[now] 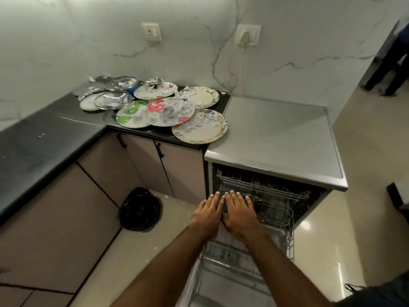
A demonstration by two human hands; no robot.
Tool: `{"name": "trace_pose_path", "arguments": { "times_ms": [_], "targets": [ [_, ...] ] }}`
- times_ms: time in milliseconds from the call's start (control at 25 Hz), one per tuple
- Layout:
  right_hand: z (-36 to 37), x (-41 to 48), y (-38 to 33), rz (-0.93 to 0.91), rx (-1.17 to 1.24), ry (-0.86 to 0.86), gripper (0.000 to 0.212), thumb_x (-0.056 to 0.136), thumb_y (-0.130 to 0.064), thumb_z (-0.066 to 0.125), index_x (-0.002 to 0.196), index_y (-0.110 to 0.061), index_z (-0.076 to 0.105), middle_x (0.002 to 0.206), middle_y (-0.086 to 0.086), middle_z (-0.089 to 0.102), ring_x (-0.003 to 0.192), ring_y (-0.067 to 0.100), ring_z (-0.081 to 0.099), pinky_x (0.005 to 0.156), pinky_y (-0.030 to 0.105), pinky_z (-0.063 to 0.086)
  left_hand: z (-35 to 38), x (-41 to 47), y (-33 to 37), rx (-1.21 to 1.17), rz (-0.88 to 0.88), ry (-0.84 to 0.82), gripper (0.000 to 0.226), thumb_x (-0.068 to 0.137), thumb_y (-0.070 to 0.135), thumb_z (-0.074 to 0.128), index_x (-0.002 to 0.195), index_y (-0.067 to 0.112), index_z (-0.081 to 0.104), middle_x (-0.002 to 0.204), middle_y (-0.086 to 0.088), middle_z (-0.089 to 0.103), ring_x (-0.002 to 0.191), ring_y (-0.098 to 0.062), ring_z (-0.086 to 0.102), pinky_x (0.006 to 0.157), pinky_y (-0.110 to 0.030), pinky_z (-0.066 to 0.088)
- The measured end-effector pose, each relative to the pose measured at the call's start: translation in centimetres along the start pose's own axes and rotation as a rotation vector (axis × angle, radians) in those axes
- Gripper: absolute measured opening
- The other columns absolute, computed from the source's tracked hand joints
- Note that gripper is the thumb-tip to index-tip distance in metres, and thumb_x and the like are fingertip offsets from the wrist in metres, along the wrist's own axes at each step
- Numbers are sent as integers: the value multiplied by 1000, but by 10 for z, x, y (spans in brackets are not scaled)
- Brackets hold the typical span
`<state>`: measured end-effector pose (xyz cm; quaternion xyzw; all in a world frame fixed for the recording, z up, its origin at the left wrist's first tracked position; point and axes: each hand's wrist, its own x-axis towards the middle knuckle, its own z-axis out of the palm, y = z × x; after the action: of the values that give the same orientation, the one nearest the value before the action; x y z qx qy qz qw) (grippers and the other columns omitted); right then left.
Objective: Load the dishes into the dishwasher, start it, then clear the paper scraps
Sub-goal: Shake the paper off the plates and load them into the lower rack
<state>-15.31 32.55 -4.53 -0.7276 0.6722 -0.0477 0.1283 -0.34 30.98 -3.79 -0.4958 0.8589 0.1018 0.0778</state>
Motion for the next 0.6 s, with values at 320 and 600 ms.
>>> {"name": "trace_pose_path", "arguments": {
  "times_ms": [320,600],
  "targets": [
    [-44,29,-115,-135,-56,26,91,96,-71,7,166,-13,18,173,9,19,160,26,13,129,52,5,-68,-70,-87,8,-147,89,98,100,34,59,163,21,-14,171,-11,-16,159,-27,-8,129,-44,5],
    [-31,89,-218,-170,-109,26,82,104,-66,27,166,-13,19,172,10,20,160,26,14,130,51,5,-90,-100,-219,-6,-216,114,101,97,33,64,164,25,-12,172,-10,-13,159,-28,-4,128,-44,8]
  ]
}}
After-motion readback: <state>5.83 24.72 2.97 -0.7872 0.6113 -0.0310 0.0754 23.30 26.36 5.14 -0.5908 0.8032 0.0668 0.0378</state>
